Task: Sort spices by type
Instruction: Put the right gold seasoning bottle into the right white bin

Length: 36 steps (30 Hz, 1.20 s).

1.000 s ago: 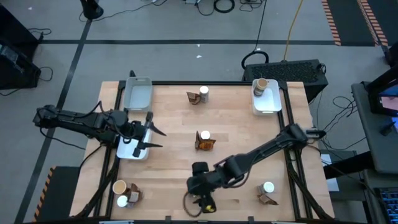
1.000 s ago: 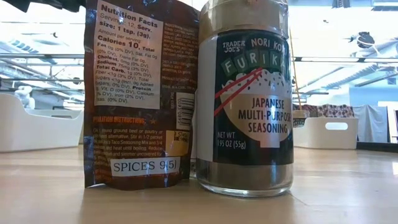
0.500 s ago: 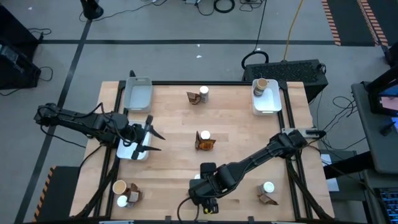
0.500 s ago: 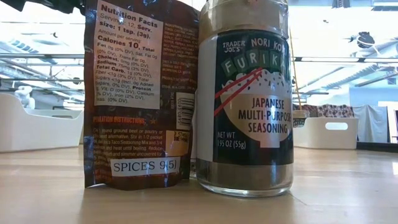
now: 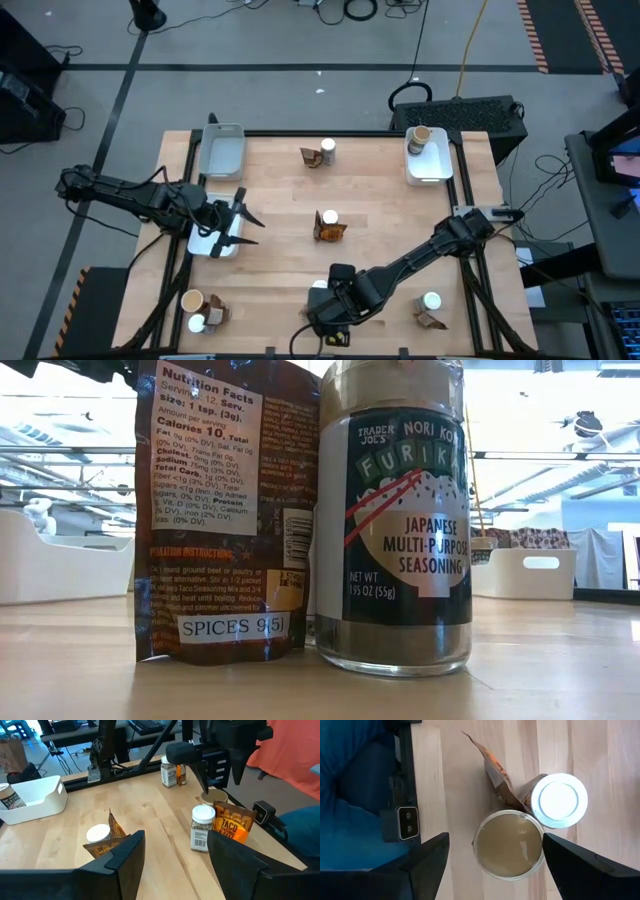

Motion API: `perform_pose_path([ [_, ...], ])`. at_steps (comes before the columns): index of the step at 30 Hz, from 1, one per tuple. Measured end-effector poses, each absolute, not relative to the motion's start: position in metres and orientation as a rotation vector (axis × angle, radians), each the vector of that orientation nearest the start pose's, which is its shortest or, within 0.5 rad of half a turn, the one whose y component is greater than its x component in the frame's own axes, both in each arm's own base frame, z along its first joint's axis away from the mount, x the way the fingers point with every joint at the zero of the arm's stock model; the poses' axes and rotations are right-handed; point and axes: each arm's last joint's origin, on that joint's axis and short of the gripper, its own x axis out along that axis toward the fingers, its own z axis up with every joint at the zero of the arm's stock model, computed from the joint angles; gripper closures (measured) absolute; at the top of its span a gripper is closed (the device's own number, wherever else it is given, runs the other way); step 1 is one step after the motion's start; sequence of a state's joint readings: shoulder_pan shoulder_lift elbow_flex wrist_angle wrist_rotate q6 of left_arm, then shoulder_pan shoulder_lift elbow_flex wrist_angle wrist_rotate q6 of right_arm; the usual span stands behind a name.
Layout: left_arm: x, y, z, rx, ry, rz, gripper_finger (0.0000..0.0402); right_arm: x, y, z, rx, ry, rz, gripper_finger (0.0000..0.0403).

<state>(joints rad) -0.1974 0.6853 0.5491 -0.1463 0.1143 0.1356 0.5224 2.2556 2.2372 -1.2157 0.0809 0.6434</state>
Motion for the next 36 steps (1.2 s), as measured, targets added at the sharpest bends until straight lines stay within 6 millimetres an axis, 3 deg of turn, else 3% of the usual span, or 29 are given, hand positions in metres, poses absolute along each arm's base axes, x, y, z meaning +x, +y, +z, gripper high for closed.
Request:
perform_pose_path([
  [17,0.155,-0.034,0.270,0.145,0.264,-0.328,0.0183,0.402,0.232,0.271,0.167,1.228,-0.058,0.0099],
  [36,0.155,-0.034,0.270,0.147,0.265,-0.315,0.0183,0.401,0.232,0.243,0.143,1.269,-0.082,0.0099],
])
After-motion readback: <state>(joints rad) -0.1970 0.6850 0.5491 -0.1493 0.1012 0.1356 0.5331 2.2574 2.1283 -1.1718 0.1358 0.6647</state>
